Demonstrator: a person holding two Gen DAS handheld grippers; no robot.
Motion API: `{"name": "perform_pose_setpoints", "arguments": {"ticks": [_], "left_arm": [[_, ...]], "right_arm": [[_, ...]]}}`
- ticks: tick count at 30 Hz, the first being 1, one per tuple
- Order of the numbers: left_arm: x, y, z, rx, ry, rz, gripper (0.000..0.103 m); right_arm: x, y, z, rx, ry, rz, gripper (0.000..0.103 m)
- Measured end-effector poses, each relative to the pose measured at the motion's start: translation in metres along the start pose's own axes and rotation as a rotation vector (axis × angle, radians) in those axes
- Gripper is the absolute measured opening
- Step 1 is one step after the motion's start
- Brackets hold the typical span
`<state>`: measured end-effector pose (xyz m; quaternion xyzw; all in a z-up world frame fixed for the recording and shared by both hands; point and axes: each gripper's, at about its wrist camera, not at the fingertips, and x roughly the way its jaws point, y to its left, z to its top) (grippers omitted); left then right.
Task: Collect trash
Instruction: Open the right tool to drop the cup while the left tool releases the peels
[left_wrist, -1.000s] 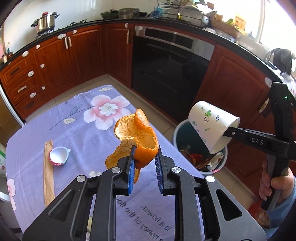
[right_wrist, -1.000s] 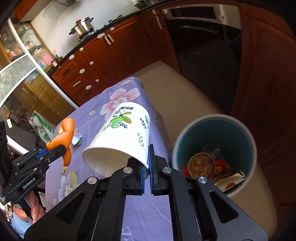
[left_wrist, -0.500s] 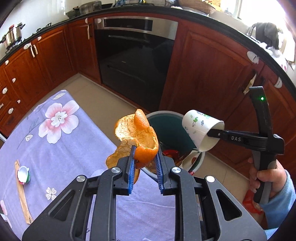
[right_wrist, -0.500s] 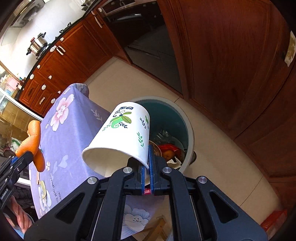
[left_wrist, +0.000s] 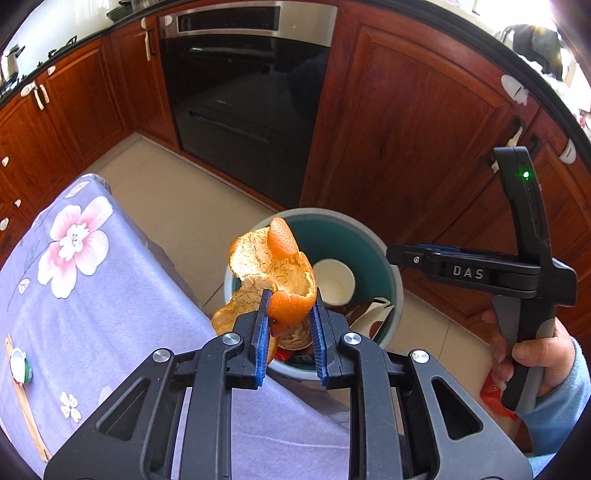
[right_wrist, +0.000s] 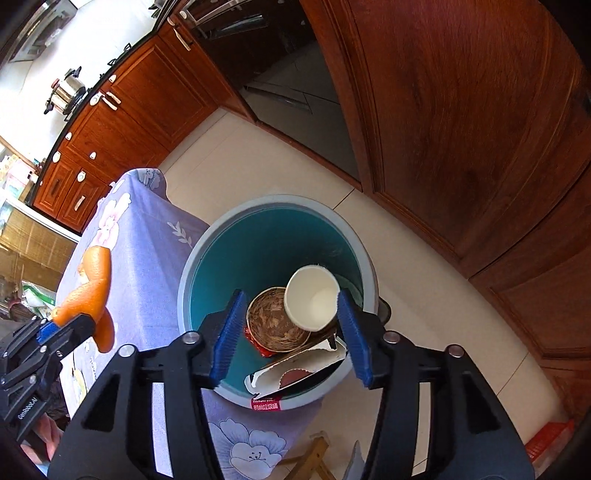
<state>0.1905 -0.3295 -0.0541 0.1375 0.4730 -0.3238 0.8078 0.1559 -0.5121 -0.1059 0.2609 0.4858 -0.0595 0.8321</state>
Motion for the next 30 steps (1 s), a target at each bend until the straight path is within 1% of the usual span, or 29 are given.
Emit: {"name": "perform_pose_setpoints", "arguments": {"ticks": [1, 3, 5, 9, 11, 14, 17, 21, 25, 27, 28, 30], "left_arm": [[0.003, -0.001, 0.001, 0.002, 0.004, -0.002, 0.021], [0.009, -0.005, 0.002, 0.007, 0.012, -0.006, 0.021], [0.013, -0.009, 0.004, 0.009, 0.020, -0.014, 0.021], [0.024, -0.014, 0.007, 0.015, 0.028, -0.024, 0.021], [0.030, -0.016, 0.007, 0.012, 0.035, -0.029, 0.021], [0.037, -0.018, 0.007, 0.008, 0.042, -0.034, 0.021], [0.046, -0.021, 0.005, -0.002, 0.052, -0.046, 0.021], [0.060, -0.021, 0.006, -0.011, 0.074, -0.069, 0.022], [0.076, -0.023, 0.002, -0.013, 0.115, -0.093, 0.023], [0.086, -0.023, 0.001, -0.013, 0.151, -0.106, 0.027], [0.089, -0.023, 0.001, -0.013, 0.164, -0.094, 0.030], [0.090, -0.021, 0.001, -0.008, 0.170, -0.058, 0.062]], "right_arm": [[-0.001, -0.002, 0.001, 0.006, -0.002, 0.005, 0.069], [-0.003, -0.003, 0.001, 0.010, -0.011, 0.006, 0.069], [-0.004, -0.005, 0.001, 0.015, -0.009, 0.011, 0.074], [-0.005, -0.004, 0.005, 0.020, -0.006, 0.014, 0.075], [-0.006, -0.004, 0.007, 0.022, -0.007, 0.012, 0.078], [-0.010, -0.007, 0.006, 0.015, -0.012, 0.010, 0.078], [-0.012, -0.006, 0.007, 0.005, -0.012, 0.010, 0.081], [-0.012, -0.004, 0.009, -0.004, -0.008, 0.007, 0.081], [-0.011, -0.004, 0.009, -0.007, -0.003, 0.004, 0.081], [-0.011, -0.004, 0.008, -0.007, -0.002, 0.002, 0.081], [-0.011, -0.004, 0.008, -0.006, 0.000, 0.001, 0.081], [-0.011, -0.005, 0.008, -0.001, 0.003, 0.000, 0.081]]}}
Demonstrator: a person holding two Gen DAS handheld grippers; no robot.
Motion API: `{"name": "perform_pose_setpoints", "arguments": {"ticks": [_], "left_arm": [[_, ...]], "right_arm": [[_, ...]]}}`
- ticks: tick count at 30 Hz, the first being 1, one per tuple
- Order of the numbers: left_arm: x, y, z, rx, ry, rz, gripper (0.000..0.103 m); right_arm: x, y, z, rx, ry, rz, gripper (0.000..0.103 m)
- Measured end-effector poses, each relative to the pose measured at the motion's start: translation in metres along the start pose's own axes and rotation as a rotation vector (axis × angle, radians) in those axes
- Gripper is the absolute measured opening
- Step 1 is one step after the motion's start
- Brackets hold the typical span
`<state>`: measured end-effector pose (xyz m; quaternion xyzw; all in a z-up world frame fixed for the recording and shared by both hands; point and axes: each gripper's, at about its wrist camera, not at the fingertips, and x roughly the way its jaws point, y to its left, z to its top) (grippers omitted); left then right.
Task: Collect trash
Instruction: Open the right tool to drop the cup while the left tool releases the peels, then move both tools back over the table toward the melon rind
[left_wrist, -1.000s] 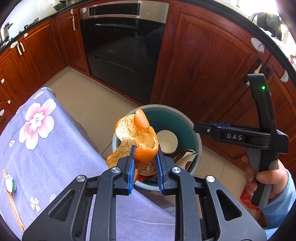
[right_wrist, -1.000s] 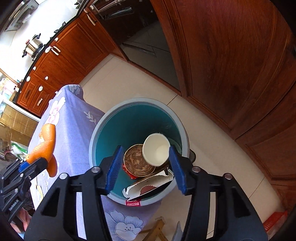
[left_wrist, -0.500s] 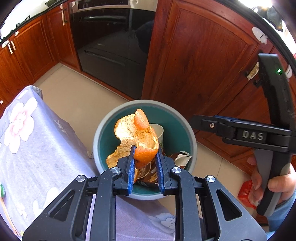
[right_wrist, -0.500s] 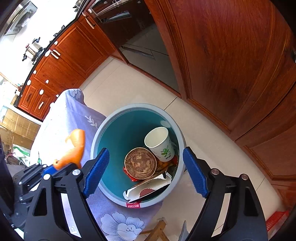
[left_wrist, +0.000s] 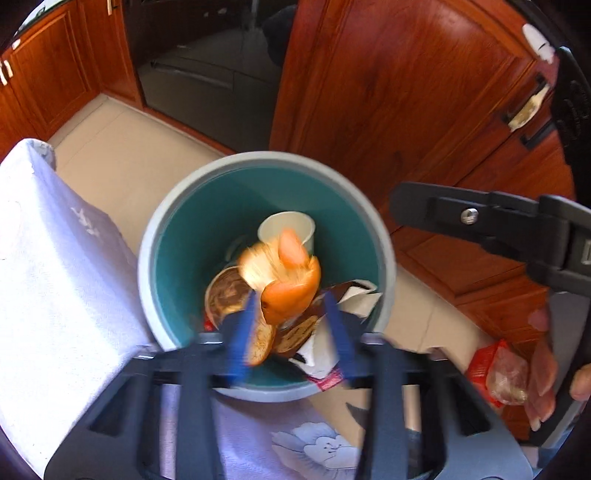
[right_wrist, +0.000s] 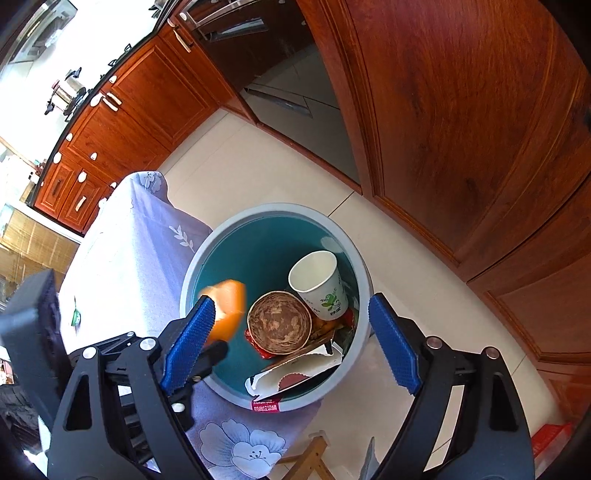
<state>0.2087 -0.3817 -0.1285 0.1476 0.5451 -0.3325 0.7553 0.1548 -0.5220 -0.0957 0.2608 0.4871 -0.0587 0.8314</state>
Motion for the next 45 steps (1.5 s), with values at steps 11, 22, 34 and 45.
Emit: {"name": "perform_pose_setpoints", "arguments": {"ticks": [11, 22, 34, 45], "left_arm": [[-0.029, 0.015, -0.003, -0.049, -0.061, 0.068, 0.073], [-0.057, 0.022, -0.015, -0.068, -0.101, 0.093, 0.073], [-0.106, 0.062, -0.052, -0.132, -0.166, 0.152, 0.073], [-0.148, 0.127, -0.109, -0.257, -0.216, 0.200, 0.073]], "right_arm": [[-0.001, 0.008, -0.002, -0.004, 0.002, 0.001, 0.081], [-0.011, 0.033, -0.008, -0.039, -0.010, 0.007, 0.082], [-0.024, 0.094, -0.029, -0.113, -0.032, 0.037, 0.082], [-0.023, 0.184, -0.054, -0.240, -0.013, 0.064, 0.082]]}}
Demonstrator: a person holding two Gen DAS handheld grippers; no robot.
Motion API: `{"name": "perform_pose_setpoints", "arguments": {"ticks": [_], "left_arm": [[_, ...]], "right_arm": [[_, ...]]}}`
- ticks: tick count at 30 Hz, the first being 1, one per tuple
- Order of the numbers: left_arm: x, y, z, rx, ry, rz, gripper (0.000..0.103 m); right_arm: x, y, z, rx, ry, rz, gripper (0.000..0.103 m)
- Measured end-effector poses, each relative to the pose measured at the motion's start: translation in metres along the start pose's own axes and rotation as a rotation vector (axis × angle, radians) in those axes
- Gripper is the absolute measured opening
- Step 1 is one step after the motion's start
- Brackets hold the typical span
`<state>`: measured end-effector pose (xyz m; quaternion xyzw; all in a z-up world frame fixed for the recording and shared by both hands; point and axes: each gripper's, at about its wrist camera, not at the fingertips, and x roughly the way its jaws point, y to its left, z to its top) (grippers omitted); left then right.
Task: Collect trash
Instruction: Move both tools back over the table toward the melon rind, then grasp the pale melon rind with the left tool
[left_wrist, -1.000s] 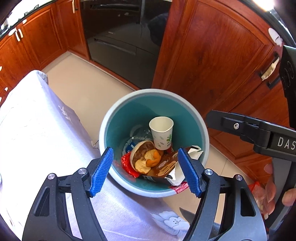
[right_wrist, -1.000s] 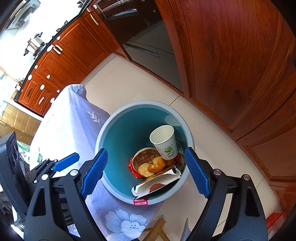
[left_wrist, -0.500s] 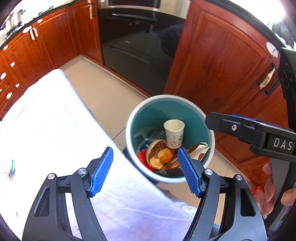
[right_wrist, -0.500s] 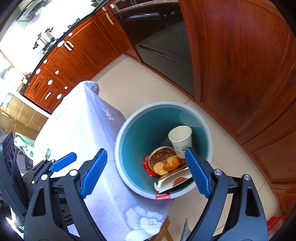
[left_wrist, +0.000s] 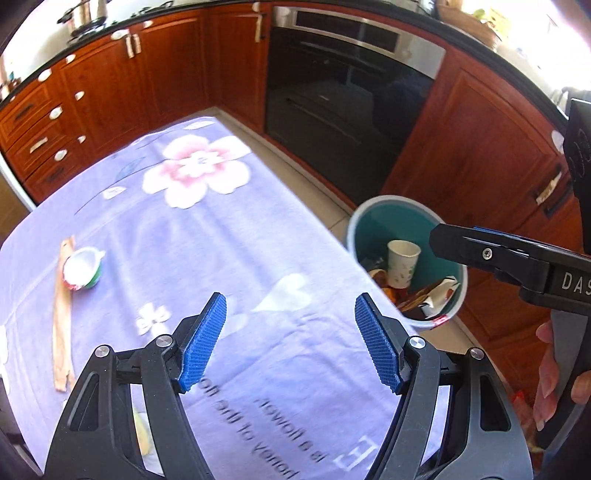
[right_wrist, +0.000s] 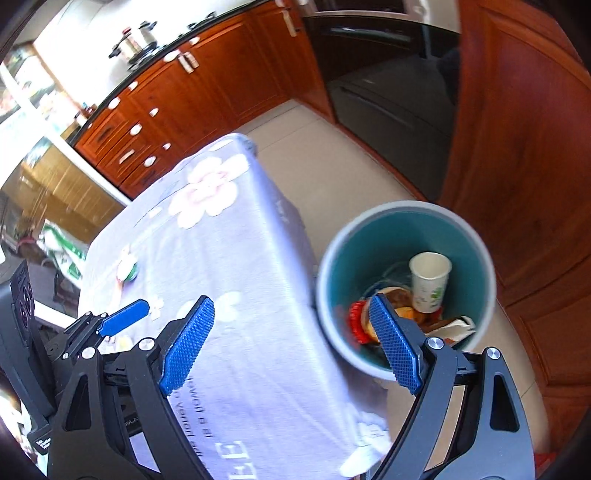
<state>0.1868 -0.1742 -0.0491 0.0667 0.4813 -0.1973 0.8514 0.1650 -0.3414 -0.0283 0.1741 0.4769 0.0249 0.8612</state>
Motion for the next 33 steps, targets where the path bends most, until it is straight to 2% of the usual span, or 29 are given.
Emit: {"name": "perform_pose_setpoints", "arguments": {"ticks": [10, 20, 28, 33], "left_arm": [[-0.033, 0.075, -0.023, -0.096, -0.042, 0.038, 0.074], [-0.044, 0.145, -0.049, -0.217, -0.048, 0.062, 0.074], [-0.035, 0.192, -0.084, -0.288, 0.004, 0.083, 0.074], [-0.024, 0.200, -0.104, -0.289, 0.038, 0.092, 0.074]], "right_arm": [[0.014, 0.083, -0.003, -0.118, 0.029, 0.006, 0.082], [0.040, 0.154, -0.010, -0.232, 0.084, 0.007, 0.082], [0.067, 0.187, -0.021, -0.287, 0.138, 0.012, 0.082], [0.084, 0.192, -0.025, -0.291, 0.171, 0.010, 0.082]]}}
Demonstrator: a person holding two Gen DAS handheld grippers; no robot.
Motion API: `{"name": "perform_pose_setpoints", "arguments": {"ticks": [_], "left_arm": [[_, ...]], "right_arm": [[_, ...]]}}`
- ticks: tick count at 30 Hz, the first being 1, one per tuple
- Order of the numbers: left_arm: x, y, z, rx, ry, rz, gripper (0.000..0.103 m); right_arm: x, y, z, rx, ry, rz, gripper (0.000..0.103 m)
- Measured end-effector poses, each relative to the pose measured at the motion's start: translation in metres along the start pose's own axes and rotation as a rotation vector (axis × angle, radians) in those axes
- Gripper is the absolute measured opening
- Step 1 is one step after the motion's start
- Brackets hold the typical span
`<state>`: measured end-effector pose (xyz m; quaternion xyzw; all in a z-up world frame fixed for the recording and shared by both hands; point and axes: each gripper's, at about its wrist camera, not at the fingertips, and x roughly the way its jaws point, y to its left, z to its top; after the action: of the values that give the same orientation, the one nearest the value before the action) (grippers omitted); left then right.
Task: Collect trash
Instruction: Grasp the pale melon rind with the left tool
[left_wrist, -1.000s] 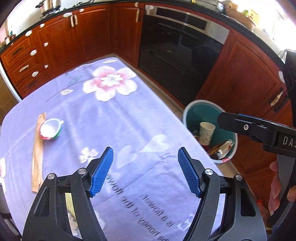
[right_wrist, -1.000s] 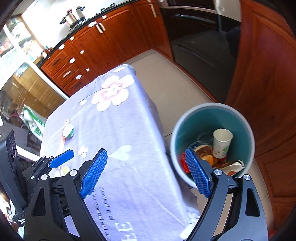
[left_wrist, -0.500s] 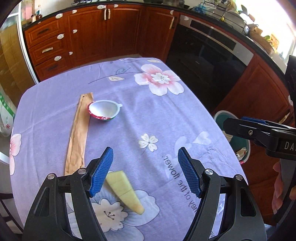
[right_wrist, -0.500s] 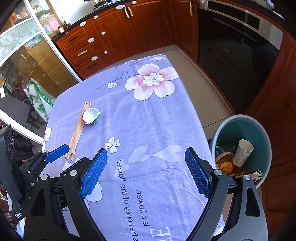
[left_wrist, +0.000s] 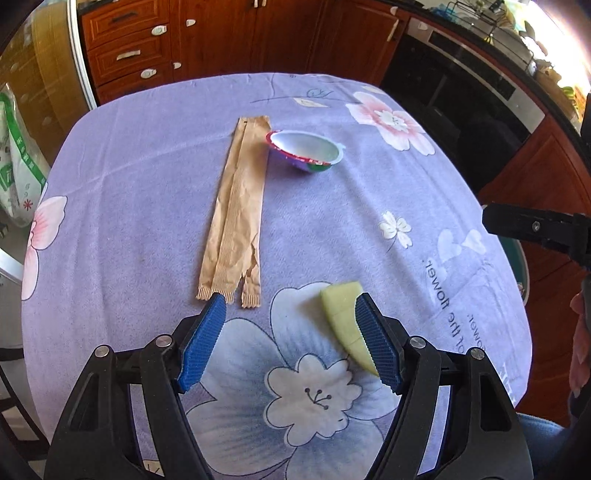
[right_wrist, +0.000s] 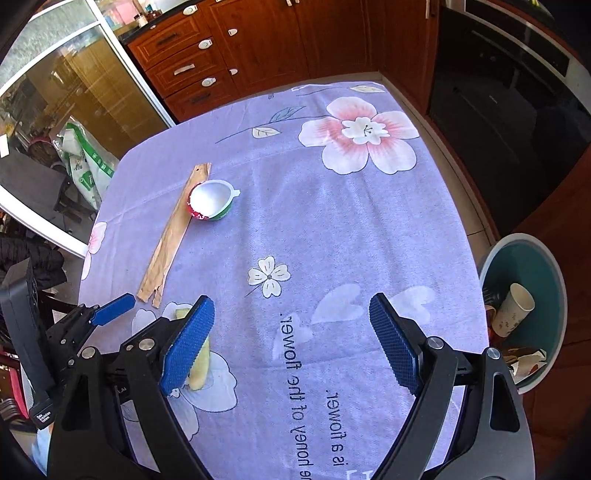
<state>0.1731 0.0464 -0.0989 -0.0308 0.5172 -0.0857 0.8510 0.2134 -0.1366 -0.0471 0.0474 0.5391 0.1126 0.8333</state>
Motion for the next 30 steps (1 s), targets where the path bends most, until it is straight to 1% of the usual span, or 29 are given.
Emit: {"name": "perform_pose_setpoints", "arguments": {"ticks": [2, 8, 12, 15, 19, 20, 21, 22, 23, 24, 25, 26, 27, 28, 29, 30], "left_arm": [[0.002, -0.002, -0.003, 0.010, 0.001, -0.007, 0.074], [0.011, -0.019, -0.004, 0.092, -0.001, -0.008, 0.074], [0.020, -0.025, -0.004, 0.125, 0.018, -0.006, 0.074], [0.024, -0.032, -0.006, 0.159, 0.013, 0.018, 0.074], [0.026, -0.039, -0.007, 0.188, 0.007, 0.032, 0.074], [0.026, -0.042, -0.008, 0.204, 0.003, 0.040, 0.071], [0.026, -0.046, -0.010, 0.223, -0.002, 0.046, 0.062], [0.025, -0.052, -0.012, 0.251, -0.007, 0.048, 0.057], [0.024, -0.058, -0.014, 0.273, -0.008, 0.041, 0.043], [0.023, -0.064, -0.015, 0.293, -0.009, 0.047, 0.038], [0.022, -0.068, -0.016, 0.305, -0.018, 0.056, 0.036], [0.020, -0.070, -0.016, 0.307, -0.029, 0.057, 0.030], [0.017, -0.070, -0.015, 0.296, -0.036, 0.052, 0.019], [0.013, -0.069, -0.012, 0.280, -0.050, 0.047, 0.015], [0.009, -0.067, -0.008, 0.260, -0.049, 0.017, 0.010], [0.006, -0.065, -0.004, 0.241, -0.055, 0.005, 0.009]], "right_arm": [[0.006, 0.002, -0.001, -0.001, 0.009, 0.004, 0.082], [0.018, 0.007, -0.004, -0.014, 0.032, 0.019, 0.082], [0.022, 0.006, -0.007, -0.028, 0.032, 0.024, 0.082], [0.024, 0.001, -0.008, -0.020, 0.037, 0.030, 0.082], [0.026, -0.006, -0.010, -0.003, 0.039, 0.039, 0.082], [0.027, -0.007, -0.010, 0.001, 0.039, 0.043, 0.082], [0.027, -0.009, -0.011, 0.006, 0.039, 0.048, 0.082], [0.027, -0.011, -0.011, 0.009, 0.039, 0.052, 0.082], [0.028, -0.012, -0.012, 0.013, 0.040, 0.054, 0.082], [0.028, -0.014, -0.012, 0.017, 0.041, 0.057, 0.082], [0.029, -0.017, -0.013, 0.022, 0.042, 0.061, 0.082], [0.029, -0.018, -0.013, 0.027, 0.043, 0.064, 0.082], [0.029, -0.020, -0.014, 0.032, 0.043, 0.068, 0.082], [0.029, -0.022, -0.014, 0.034, 0.043, 0.071, 0.082], [0.028, -0.023, -0.015, 0.035, 0.041, 0.074, 0.082], [0.027, -0.024, -0.015, 0.034, 0.039, 0.075, 0.082]]}}
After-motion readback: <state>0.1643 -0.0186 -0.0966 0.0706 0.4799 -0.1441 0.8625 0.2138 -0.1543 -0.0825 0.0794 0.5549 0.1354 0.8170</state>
